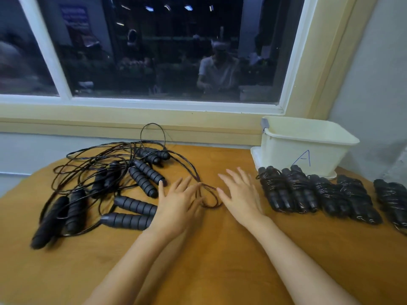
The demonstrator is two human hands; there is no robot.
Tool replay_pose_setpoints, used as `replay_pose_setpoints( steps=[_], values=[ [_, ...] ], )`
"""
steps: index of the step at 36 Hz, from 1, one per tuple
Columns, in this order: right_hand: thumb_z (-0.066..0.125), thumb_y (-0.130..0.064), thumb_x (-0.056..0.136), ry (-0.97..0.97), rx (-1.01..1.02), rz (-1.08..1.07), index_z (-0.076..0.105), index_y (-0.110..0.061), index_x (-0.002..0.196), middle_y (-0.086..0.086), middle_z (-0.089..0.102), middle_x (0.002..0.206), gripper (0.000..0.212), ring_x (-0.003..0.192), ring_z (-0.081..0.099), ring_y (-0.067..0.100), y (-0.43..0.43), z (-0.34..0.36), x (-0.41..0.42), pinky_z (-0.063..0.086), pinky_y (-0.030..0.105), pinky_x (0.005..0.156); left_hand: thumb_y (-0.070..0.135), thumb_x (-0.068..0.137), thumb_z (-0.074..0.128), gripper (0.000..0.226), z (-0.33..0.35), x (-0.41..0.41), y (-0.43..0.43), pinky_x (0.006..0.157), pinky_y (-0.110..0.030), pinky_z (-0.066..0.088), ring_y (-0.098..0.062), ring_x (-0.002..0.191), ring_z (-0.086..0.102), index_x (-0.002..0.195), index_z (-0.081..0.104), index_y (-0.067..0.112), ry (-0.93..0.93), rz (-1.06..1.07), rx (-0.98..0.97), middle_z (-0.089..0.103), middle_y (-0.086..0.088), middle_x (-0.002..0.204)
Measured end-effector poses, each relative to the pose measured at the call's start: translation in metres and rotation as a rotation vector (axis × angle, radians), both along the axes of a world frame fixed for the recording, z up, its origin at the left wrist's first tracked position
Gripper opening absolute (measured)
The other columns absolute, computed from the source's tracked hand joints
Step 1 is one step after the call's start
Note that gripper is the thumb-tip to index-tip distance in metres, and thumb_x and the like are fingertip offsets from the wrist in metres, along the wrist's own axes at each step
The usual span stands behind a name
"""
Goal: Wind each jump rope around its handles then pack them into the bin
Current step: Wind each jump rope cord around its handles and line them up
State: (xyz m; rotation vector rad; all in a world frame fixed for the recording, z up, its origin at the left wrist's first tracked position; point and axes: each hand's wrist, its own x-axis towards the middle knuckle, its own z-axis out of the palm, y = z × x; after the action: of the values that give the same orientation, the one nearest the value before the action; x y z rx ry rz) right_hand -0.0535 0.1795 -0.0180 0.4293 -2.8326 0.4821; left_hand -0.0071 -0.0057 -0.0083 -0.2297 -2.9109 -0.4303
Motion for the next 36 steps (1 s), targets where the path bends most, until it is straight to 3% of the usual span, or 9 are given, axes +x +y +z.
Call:
replay_pose_setpoints(
  steps=[5,11,16,19,22,25,29,33,36],
  values=[
    [0.047,-0.049,0.1,-0.172,-0.071,0.296,0.035,-0.034,0.151,-0.007,0.026,0.16,0.055,0.148,0.015,0.015,-0.079,0.006,0.023,0.029,0.041,0.114,0.045,0.102,0.041,0.05,-0.001,0.039,-0.061,0.12,-0.052,0.005,-0.019,0.149,0.016,0.15,0.031,0.038,-0.054,0.224,-0.019,0.022,0.007,0.162],
    [0.058,-0.062,0.09,-0.299,0.172,0.493,-0.007,-0.043,0.155,0.005,-0.011,0.166,0.095,0.152,0.001,0.031,-0.15,-0.014,0.041,0.016,0.052,0.118,0.042,0.1,0.045,0.047,-0.02,0.084,-0.105,0.104,-0.038,0.037,-0.02,0.132,0.04,0.145,0.038,0.027,-0.051,0.437,0.059,0.044,0.004,0.145],
    [0.044,-0.054,0.1,-0.156,0.37,0.449,0.004,-0.03,0.159,0.018,0.025,0.157,0.076,0.139,0.029,0.035,-0.17,-0.031,0.037,0.03,0.048,0.109,0.039,0.097,0.053,0.044,-0.039,0.097,-0.13,0.093,-0.035,0.049,-0.017,0.112,0.052,0.138,0.044,0.024,-0.089,0.469,0.236,0.052,0.003,0.13],
    [0.041,-0.046,0.103,-0.053,0.405,0.417,0.007,-0.024,0.159,0.017,0.04,0.145,0.069,0.128,0.041,0.033,-0.164,-0.032,0.039,0.035,0.043,0.104,0.031,0.097,0.057,0.047,-0.042,0.096,-0.131,0.082,-0.02,0.051,-0.009,0.102,0.056,0.14,0.045,0.018,-0.13,0.444,0.449,0.056,0.004,0.117],
    [0.039,-0.048,0.103,-0.13,0.257,0.385,0.007,-0.029,0.158,0.007,0.046,0.138,0.066,0.122,0.045,0.027,-0.14,-0.03,0.048,0.038,0.039,0.1,0.032,0.101,0.051,0.046,-0.035,0.09,-0.118,0.073,-0.016,0.05,-0.008,0.094,0.058,0.142,0.044,0.011,-0.206,0.432,0.706,0.059,0.004,0.107],
    [0.045,-0.048,0.101,-0.411,-0.202,0.353,0.016,-0.038,0.156,-0.008,0.047,0.142,0.063,0.126,0.048,0.016,-0.108,-0.028,0.06,0.039,0.035,0.105,0.04,0.102,0.047,0.053,-0.023,0.082,-0.095,0.072,-0.021,0.053,-0.013,0.086,0.062,0.143,0.043,0.007,-0.287,0.402,1.053,0.066,-0.004,0.102],
    [0.054,-0.037,0.1,-0.577,-0.646,0.37,0.02,-0.037,0.154,-0.016,0.044,0.145,0.063,0.13,0.044,0.0,-0.079,-0.025,0.083,0.036,0.023,0.107,0.07,0.083,0.059,0.079,-0.013,0.066,-0.056,0.085,-0.026,0.054,-0.016,0.102,0.064,0.141,0.044,0.017,-0.379,0.212,1.332,0.066,-0.001,0.117],
    [0.055,-0.05,0.093,-0.587,-0.772,0.355,0.02,-0.052,0.142,-0.026,0.041,0.142,0.06,0.132,0.039,-0.007,-0.06,-0.025,0.101,0.034,0.022,0.11,0.037,0.09,0.069,0.062,0.0,0.047,-0.011,0.099,-0.037,0.052,-0.021,0.113,0.06,0.14,0.037,0.018,-0.332,0.174,1.385,0.059,-0.008,0.125],
    [0.047,-0.075,0.08,-0.602,-0.637,0.36,0.024,-0.045,0.147,-0.025,0.038,0.142,0.077,0.133,0.034,-0.007,-0.035,-0.015,0.105,0.029,0.019,0.111,0.014,0.092,0.064,0.066,0.004,0.036,0.007,0.093,-0.042,0.054,-0.025,0.103,0.061,0.147,0.028,0.02,-0.261,0.088,1.175,0.058,-0.01,0.119]
  ],
)
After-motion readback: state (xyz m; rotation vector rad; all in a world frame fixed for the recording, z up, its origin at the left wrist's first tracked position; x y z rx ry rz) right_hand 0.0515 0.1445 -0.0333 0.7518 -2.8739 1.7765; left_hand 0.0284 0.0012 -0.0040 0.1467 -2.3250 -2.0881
